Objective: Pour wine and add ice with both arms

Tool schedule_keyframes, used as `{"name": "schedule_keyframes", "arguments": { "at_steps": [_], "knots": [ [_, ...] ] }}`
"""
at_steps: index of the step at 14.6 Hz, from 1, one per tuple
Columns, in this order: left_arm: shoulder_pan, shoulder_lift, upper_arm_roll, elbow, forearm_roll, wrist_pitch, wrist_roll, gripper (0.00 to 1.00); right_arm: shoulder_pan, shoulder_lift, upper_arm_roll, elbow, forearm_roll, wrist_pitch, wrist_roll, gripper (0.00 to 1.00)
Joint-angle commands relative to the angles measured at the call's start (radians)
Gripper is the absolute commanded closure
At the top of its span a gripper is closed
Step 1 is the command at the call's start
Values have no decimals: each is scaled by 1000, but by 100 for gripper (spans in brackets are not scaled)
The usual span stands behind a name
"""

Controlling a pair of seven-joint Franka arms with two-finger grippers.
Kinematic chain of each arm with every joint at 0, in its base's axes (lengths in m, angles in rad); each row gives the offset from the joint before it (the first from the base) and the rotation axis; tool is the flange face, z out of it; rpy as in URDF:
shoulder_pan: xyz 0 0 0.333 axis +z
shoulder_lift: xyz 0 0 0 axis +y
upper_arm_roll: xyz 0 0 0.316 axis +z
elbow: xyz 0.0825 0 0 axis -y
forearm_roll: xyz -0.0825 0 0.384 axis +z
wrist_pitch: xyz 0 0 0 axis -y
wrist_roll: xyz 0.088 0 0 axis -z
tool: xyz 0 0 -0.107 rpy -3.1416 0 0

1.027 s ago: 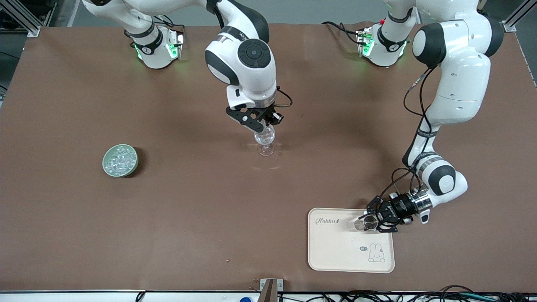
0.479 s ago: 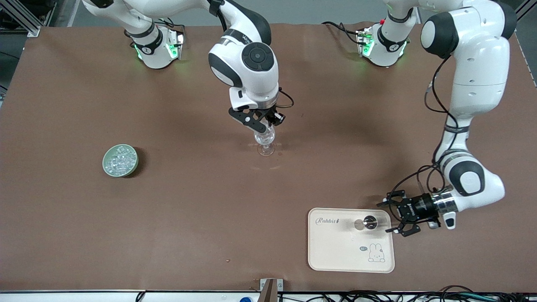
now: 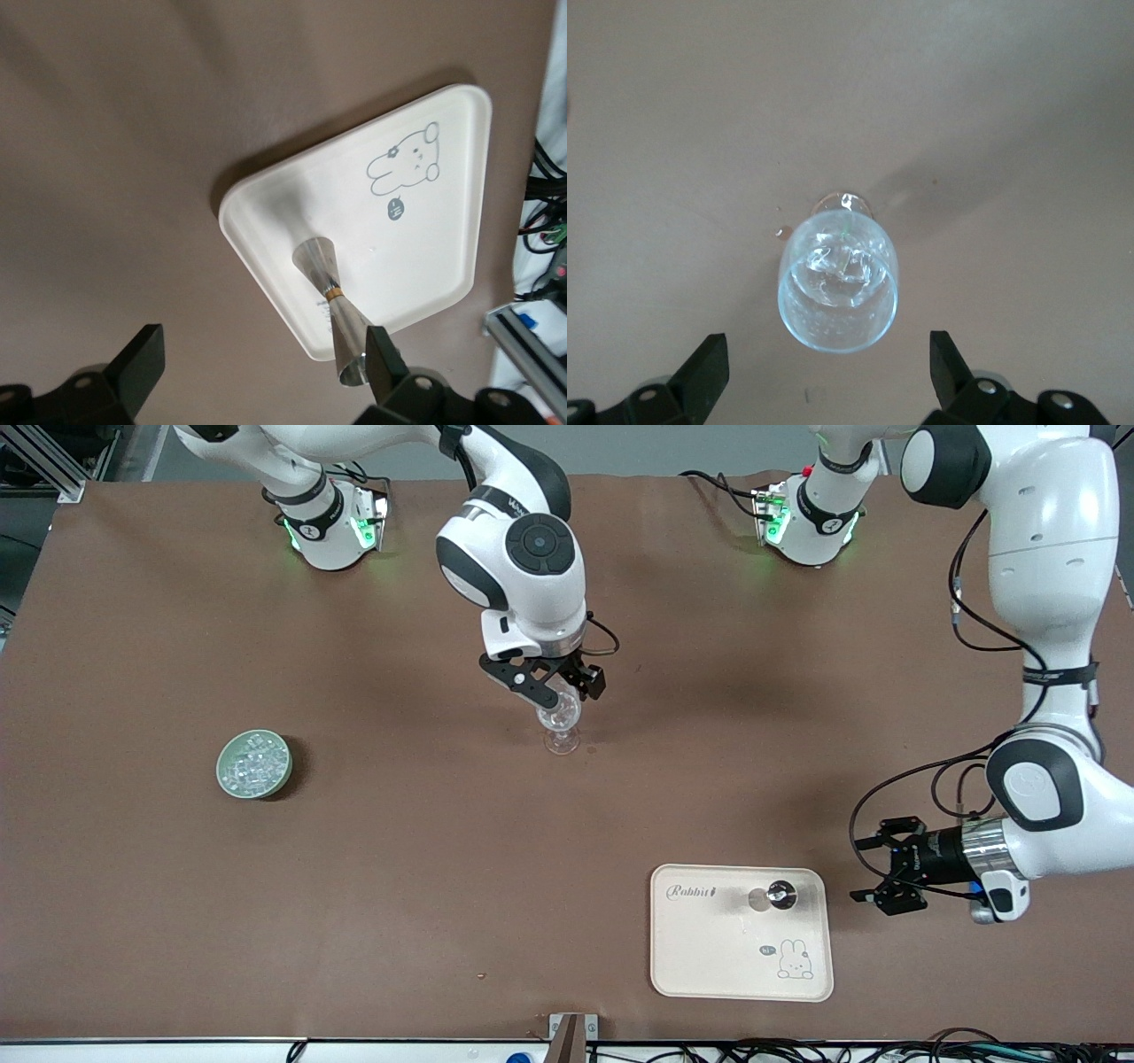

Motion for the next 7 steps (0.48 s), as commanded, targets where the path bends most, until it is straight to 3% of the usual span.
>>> {"name": "schedule_keyframes", "arguments": {
  "at_steps": [1,3,7],
  "knots": [
    [-17,-87,4,12,92,-4,4,0,-72,-84,8,-3,-36,-50,-20,0],
    [-18,-152,4,10,110,-4,8,0,-147,-166,6,-2,-39,-111,-100,0],
    [-8,-318,-90,-33,397,-92,189,0,-330,-313,-41,0,-39,-229,-417,0]
  ]
}}
